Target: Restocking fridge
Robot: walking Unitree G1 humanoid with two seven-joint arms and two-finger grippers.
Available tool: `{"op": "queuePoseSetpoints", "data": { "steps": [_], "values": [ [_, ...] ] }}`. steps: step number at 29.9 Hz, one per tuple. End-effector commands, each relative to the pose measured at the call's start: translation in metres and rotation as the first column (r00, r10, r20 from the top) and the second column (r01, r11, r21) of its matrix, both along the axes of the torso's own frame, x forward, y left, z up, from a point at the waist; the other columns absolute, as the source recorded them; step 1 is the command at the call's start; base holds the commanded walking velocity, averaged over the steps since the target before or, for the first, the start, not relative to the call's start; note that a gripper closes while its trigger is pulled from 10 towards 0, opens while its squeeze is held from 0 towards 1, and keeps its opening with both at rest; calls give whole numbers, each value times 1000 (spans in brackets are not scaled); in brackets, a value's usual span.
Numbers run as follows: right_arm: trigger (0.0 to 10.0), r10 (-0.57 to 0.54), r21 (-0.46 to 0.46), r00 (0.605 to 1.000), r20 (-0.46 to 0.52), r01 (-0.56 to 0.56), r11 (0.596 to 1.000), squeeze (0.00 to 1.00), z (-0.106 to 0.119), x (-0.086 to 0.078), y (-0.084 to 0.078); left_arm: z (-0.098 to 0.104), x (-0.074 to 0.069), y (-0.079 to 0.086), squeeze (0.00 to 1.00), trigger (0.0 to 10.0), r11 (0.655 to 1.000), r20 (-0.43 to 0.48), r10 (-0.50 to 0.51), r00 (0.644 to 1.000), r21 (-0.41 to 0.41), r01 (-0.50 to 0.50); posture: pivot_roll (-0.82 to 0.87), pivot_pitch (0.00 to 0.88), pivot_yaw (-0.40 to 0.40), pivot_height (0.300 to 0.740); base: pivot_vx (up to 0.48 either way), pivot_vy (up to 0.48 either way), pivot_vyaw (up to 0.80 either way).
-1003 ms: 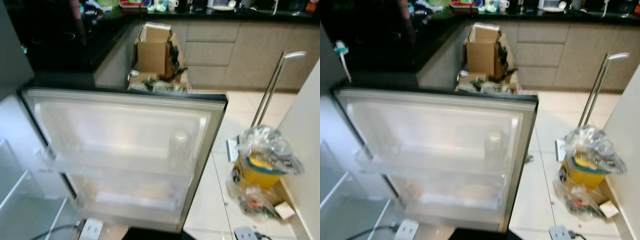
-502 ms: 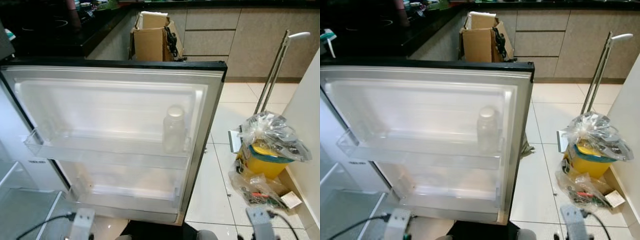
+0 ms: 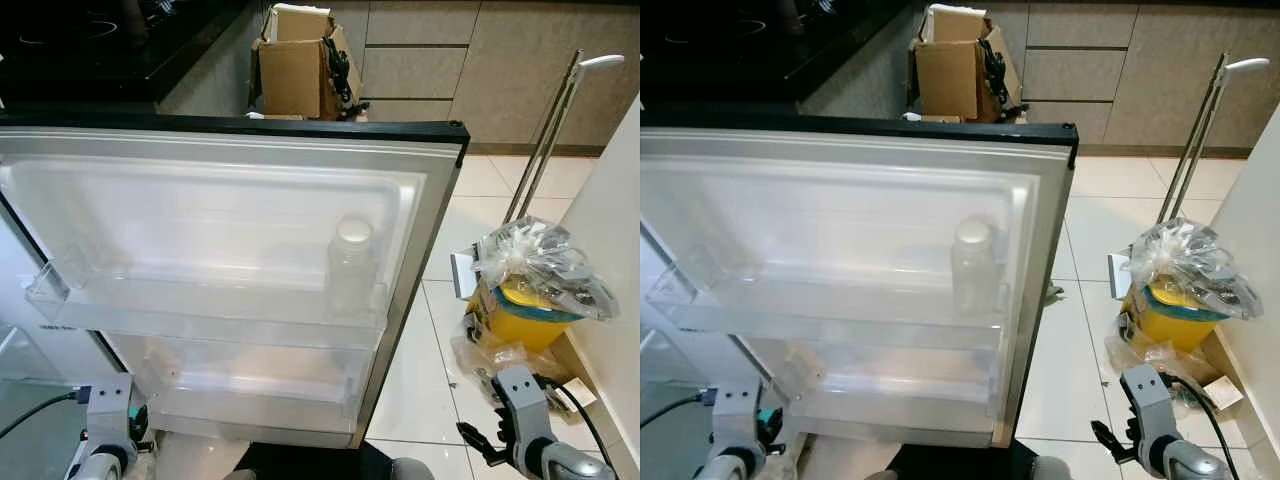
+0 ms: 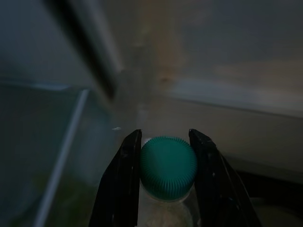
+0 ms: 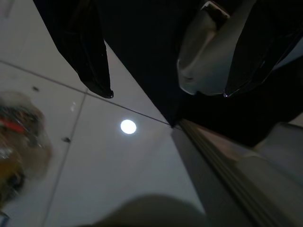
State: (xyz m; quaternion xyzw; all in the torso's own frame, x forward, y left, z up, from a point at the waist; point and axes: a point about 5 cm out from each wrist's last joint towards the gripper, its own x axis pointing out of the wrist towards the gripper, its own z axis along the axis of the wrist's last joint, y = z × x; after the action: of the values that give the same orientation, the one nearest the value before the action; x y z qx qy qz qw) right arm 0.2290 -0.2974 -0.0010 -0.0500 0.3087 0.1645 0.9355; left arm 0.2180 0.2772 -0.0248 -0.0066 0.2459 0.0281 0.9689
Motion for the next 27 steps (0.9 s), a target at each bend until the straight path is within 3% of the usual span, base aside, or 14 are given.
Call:
{"op": "queuePoseSetpoints", "data": {
  "steps": [1, 6, 10, 15, 18, 20, 23, 26, 27],
  "values": [
    [10000, 134, 30, 991, 24, -135, 990, 0, 10, 0, -1, 13, 4, 13, 0, 10000, 998, 63, -56, 996, -12, 57, -56, 39, -3, 587, 0, 0, 0],
    [10000, 250, 78, 967, 50, -253, 964, 0, 23, 0, -3, 22, 6, 20, 0, 10000, 992, 102, -117, 988, -25, 120, -59, 38, -4, 572, 0, 0, 0],
    [10000, 405, 99, 911, 82, -412, 906, 0, 40, 0, -2, 33, 7, 27, 0, 10000, 971, 141, -226, 964, -51, 235, -56, 34, -3, 552, 0, 0, 0],
    [10000, 446, 121, 890, 89, -454, 882, 0, 44, 1, 3, 39, 8, 26, 0, 10000, 946, 162, -307, 938, -50, 319, -56, 32, -5, 547, 0, 0, 0],
    [10000, 496, 146, 864, 80, -503, 852, 0, 43, -2, 9, 43, 10, 23, 0, 10000, 921, 187, -371, 910, -55, 386, -55, 33, -7, 547, 0, 0, 0],
    [10000, 542, 178, 836, 81, -547, 818, 0, 45, -4, 15, 49, 12, 19, 0, 10000, 877, 224, -449, 865, -75, 474, -55, 33, -7, 547, 0, 0, 0],
    [10000, 555, 189, 827, 85, -561, 806, 0, 46, -5, 17, 51, 13, 17, 0, 10000, 857, 238, -479, 845, -84, 509, -56, 36, -5, 547, 0, 0, 0],
    [10000, 594, 215, 799, 92, -599, 772, 0, 51, -7, 22, 60, 13, 16, 0, 10000, 786, 253, -580, 775, -77, 614, -59, 39, -4, 547, 0, 0, 0],
    [10000, 594, 215, 799, 92, -599, 772, 0, 51, -7, 22, 60, 13, 16, 0, 10000, 786, 253, -580, 775, -77, 614, -59, 39, -4, 547, 0, 0, 0]
  ]
}}
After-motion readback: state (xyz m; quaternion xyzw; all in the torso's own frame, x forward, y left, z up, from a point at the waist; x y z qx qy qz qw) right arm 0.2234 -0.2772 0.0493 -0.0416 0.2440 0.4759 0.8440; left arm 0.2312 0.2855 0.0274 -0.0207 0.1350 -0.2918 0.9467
